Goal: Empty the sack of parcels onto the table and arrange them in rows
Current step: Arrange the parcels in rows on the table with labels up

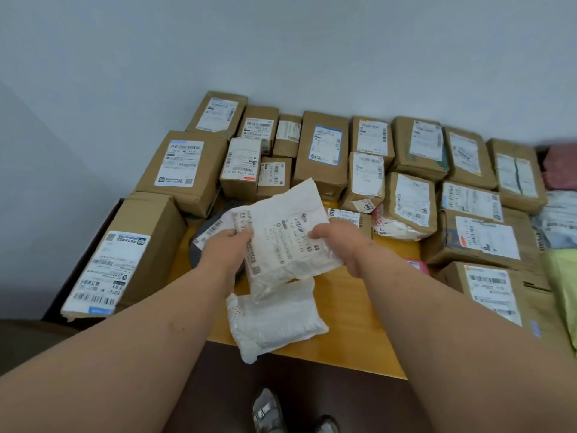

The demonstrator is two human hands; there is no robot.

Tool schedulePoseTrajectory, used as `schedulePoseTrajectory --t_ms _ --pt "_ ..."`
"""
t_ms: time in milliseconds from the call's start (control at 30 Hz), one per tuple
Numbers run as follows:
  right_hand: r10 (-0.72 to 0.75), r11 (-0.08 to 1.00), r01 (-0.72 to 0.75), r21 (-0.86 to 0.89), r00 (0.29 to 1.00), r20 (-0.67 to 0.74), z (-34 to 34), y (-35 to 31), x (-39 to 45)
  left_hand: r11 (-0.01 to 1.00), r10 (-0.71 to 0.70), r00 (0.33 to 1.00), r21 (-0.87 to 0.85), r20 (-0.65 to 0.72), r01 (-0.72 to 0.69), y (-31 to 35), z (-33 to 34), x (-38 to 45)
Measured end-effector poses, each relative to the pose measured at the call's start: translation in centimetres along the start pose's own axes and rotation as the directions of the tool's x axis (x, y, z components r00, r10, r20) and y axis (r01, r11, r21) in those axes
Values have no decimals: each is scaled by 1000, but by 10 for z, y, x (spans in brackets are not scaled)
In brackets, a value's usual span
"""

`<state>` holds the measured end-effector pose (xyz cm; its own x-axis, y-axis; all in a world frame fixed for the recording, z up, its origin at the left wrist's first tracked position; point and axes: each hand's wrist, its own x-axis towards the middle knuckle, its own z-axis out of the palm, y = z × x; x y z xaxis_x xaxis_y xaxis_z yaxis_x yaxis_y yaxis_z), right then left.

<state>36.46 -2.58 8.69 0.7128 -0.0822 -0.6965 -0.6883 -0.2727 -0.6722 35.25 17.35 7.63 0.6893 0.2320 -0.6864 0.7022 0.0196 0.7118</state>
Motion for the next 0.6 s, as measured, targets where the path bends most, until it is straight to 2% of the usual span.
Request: schedulePoseTrajectory --t_ms 67,100,167,200,300,433,533,600 --pt "14 999 -20 -51 994 -104 -24 9 -4 984 23 999 179 -30 -17 -6 15 -11" --pt "17 997 -29 -76 989 -150 -36 13 -6 951 83 996 303 -40 -67 -13 20 -12" --pt "-5 986 -34 -161 973 -232 -60 21 -10 787 168 986 601 15 -143 -32 24 -16" --pt "-26 978 -29 -207 965 -261 -71 27 -11 652 199 978 736 66 -182 -39 23 -20" --pt "-62 907 -64 -416 957 -283 -90 46 -14 498 141 975 839 172 -220 -64 19 -24" --pt "-72 759 -113 -642 965 -254 -96 71 -19 167 62 973 959 223 -230 -86 23 -36" --pt "-67 716 -82 -693 980 -185 -88 75 -27 72 97 976 977 196 -203 -98 18 -34" --pt "-56 715 -48 -697 991 -125 -81 78 -26 78 103 984 985 144 -152 -105 11 -31"
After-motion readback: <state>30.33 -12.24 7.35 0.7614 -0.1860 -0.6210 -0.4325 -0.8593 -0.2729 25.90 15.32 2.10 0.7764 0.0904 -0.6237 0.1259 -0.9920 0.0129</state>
